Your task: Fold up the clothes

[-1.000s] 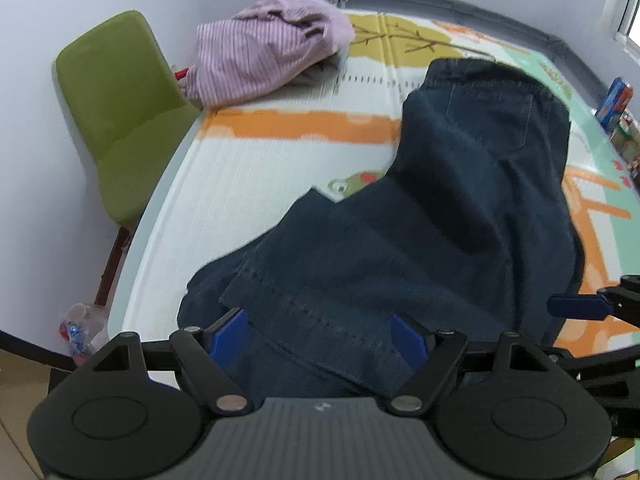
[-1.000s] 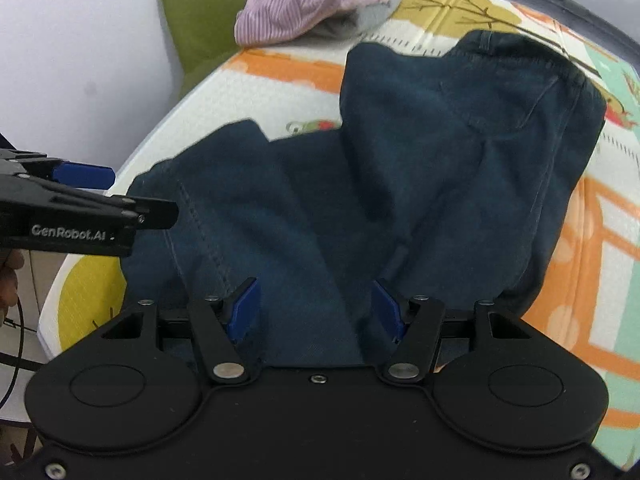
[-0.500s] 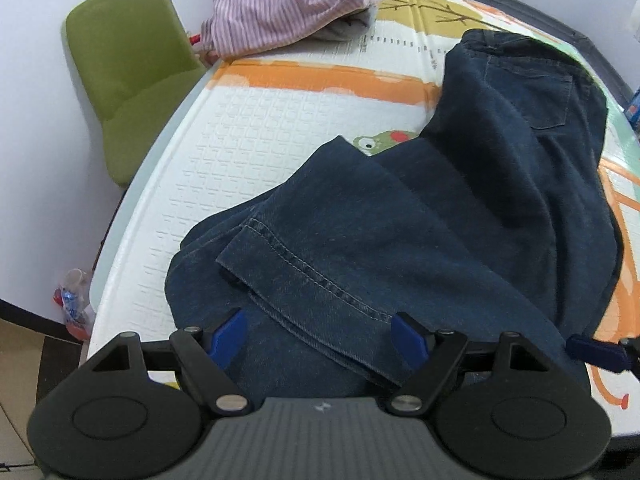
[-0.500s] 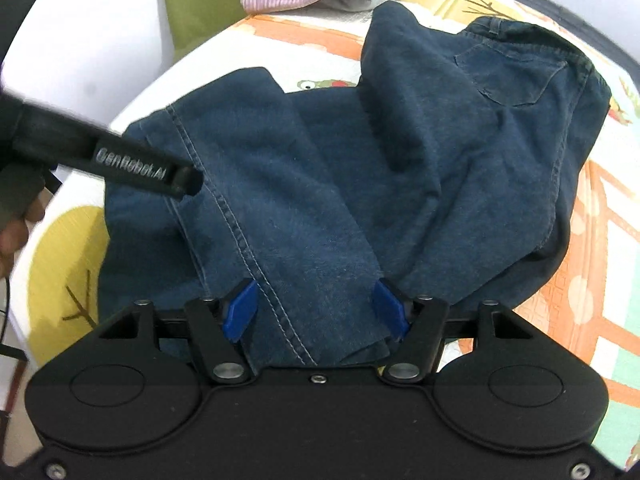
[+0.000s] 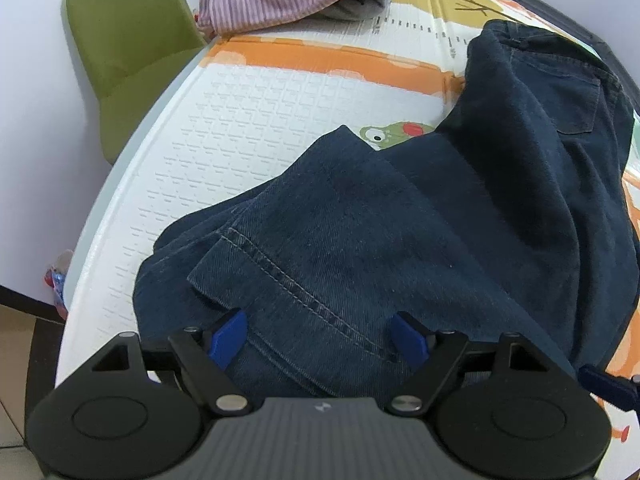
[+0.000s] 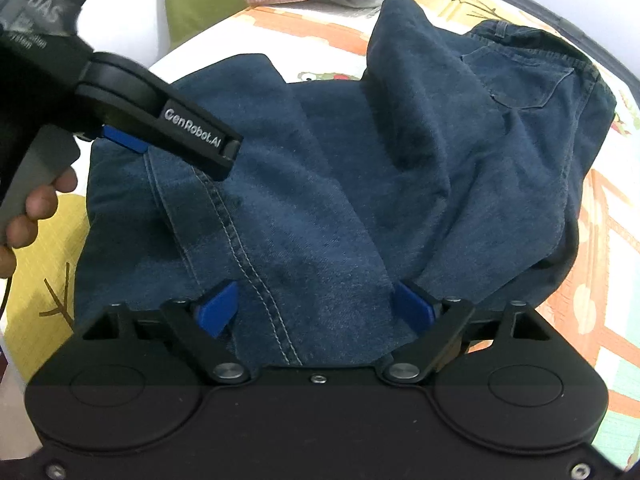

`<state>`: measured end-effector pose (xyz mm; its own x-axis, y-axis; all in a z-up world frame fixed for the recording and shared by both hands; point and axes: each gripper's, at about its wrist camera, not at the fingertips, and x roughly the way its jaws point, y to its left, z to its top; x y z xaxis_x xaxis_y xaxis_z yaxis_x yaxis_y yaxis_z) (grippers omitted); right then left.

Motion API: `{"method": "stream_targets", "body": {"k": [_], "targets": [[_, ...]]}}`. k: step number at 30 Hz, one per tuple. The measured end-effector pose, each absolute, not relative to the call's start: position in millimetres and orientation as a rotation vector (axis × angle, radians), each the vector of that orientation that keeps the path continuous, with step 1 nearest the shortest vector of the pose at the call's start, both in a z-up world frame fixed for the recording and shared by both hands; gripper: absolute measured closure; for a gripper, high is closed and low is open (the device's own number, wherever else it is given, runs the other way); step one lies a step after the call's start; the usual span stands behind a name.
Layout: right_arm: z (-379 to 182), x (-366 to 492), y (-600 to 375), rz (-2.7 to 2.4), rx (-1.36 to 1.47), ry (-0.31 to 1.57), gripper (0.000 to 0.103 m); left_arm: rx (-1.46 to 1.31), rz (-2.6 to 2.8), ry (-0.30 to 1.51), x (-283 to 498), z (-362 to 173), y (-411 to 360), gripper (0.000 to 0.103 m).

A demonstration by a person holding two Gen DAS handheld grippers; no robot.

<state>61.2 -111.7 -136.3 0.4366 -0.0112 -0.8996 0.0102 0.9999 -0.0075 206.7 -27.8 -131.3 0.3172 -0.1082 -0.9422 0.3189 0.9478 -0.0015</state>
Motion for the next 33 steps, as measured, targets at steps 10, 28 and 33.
{"method": "stream_targets", "body": {"k": [10, 28, 33], "targets": [[-148.0, 64.1, -106.6, 0.010, 0.002, 1.125, 0.033, 0.169, -0.247, 1.194, 207.0, -134.0, -23.9, 0.035], [-94.2, 49.4, -115.4, 0.196, 0.186, 1.096, 0.088, 0.144, -0.307, 1.123, 188.4, -83.1, -10.0, 0.095], [-74.5, 40.3, -107.1, 0.307, 0.252, 1.081, 0.088, 0.141, -0.281, 1.087, 172.5, -60.1, 10.8, 0.095]]}}
